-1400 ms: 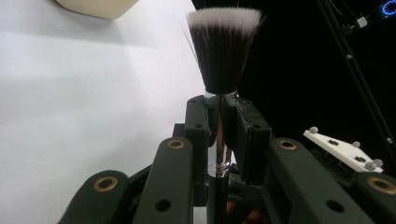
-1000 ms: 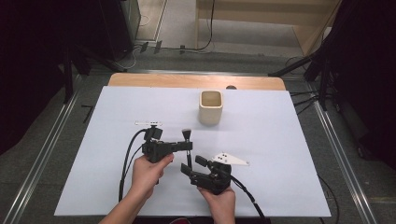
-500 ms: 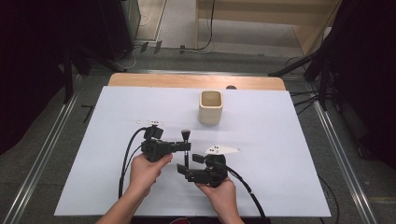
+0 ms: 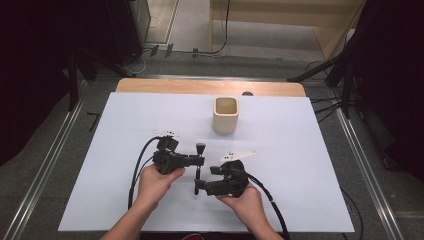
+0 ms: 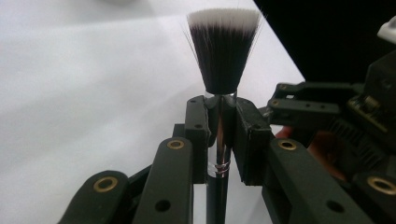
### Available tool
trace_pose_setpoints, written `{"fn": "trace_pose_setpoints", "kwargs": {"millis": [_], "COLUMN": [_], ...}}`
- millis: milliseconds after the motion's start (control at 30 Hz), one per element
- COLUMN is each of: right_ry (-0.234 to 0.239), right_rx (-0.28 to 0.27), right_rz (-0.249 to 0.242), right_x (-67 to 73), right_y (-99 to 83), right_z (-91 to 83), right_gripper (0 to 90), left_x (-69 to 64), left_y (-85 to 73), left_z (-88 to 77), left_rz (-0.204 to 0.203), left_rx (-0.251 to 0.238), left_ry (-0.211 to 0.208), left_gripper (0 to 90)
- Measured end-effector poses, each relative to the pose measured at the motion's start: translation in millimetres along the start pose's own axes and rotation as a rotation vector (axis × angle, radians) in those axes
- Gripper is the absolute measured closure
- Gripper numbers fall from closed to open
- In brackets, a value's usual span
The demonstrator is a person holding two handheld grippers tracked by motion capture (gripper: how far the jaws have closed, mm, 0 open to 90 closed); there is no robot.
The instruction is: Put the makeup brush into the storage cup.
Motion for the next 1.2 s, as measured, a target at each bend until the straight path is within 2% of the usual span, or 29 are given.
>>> {"fn": "trace_pose_setpoints", "kwargs": {"millis": [100, 133, 167, 267, 300, 333, 367, 400, 500, 533, 567, 600, 733, 900, 933, 1033, 1133, 1200], "right_ry": [0.013, 0.041, 0.041, 0.111, 0.111, 0.147, 0.147, 0.174, 0.195, 0.193, 0.193, 0.21, 0.236, 0.238, 0.252, 0.261, 0.275, 0.272], "right_rx": [0.012, 0.026, 0.026, 0.029, 0.029, 0.026, 0.026, 0.027, 0.012, 0.009, 0.009, 0.003, -0.02, -0.044, -0.053, -0.059, -0.07, -0.073], "right_rz": [-0.017, -0.038, -0.038, -0.081, -0.081, -0.097, -0.097, -0.095, -0.089, -0.103, -0.103, -0.114, -0.109, -0.103, -0.092, -0.072, -0.034, -0.036], "right_x": [-0.1, 0.8, 0.8, 2.0, 2.0, 1.3, 1.3, 0.6, -0.1, -0.3, -0.3, 1.4, 2.3, 0.2, -0.7, -1.5, -2.6, -2.1], "right_y": [-0.7, -1.5, -1.5, -3.5, -3.5, -5.8, -5.8, -7.4, -6.8, -6.9, -6.9, -7.4, -7.3, -5.8, -5.6, -5.6, -5.5, -5.5], "right_z": [-1.2, -2.2, -2.2, -3.2, -3.2, -3.5, -3.5, -3.2, -3.2, -2.7, -2.7, -2.1, -1.3, -2.1, -1.9, -1.4, 0.1, 0.9], "right_gripper": [23.0, 23.1, 23.1, 23.9, 23.9, 24.0, 24.0, 24.6, 25.6, 26.3, 26.3, 27.1, 29.3, 31.1, 32.1, 33.5, 40.1, 42.8], "left_x": [0.3, -0.3, -0.3, -4.3, -4.3, -6.9, -6.9, -8.6, -10.3, -13.1, -13.1, -15.9, -18.5, -19.2, -19.5, -19.8, -21.5, -21.8], "left_y": [-1.1, -1.7, -1.7, -3.6, -3.6, -4.2, -4.2, -4.5, -4.9, -5.3, -5.3, -5.6, -6.6, -7.5, -8.1, -8.1, -8.1, -8.1], "left_z": [1.9, 2.5, 2.5, 1.1, 1.1, 0.7, 0.7, 0.7, 1.0, 0.5, 0.5, -0.4, 0.6, 1.9, 2.7, 3.0, 4.4, 5.0], "left_rz": [0.014, 0.019, 0.019, 0.032, 0.032, 0.037, 0.037, 0.04, 0.062, 0.083, 0.083, 0.096, 0.108, 0.114, 0.112, 0.112, 0.114, 0.118], "left_rx": [0.012, 0.019, 0.019, 0.032, 0.032, 0.035, 0.035, 0.04, 0.048, 0.051, 0.051, 0.046, 0.05, 0.049, 0.048, 0.044, 0.038, 0.036], "left_ry": [0.002, -0.002, -0.002, -0.035, -0.035, -0.054, -0.054, -0.074, -0.085, -0.103, -0.103, -0.121, -0.149, -0.162, -0.177, -0.185, -0.195, -0.199], "left_gripper": [78.2, 78.3, 78.2, 78.2, 78.3, 78.2, 78.2, 78.2, 78.2, 78.2, 78.2, 78.2, 78.2, 78.2, 78.1, 78.2, 78.2, 78.2]}}
Point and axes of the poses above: each handheld gripper's, and its own axes: z roughly forward along the jaws, y roughly out of its top, x roughly to its left, the point moved 9 cm from there along z, roughly forward along the jaws, and after that the axes turned 10 degrees about x, right-handed, at the moved point
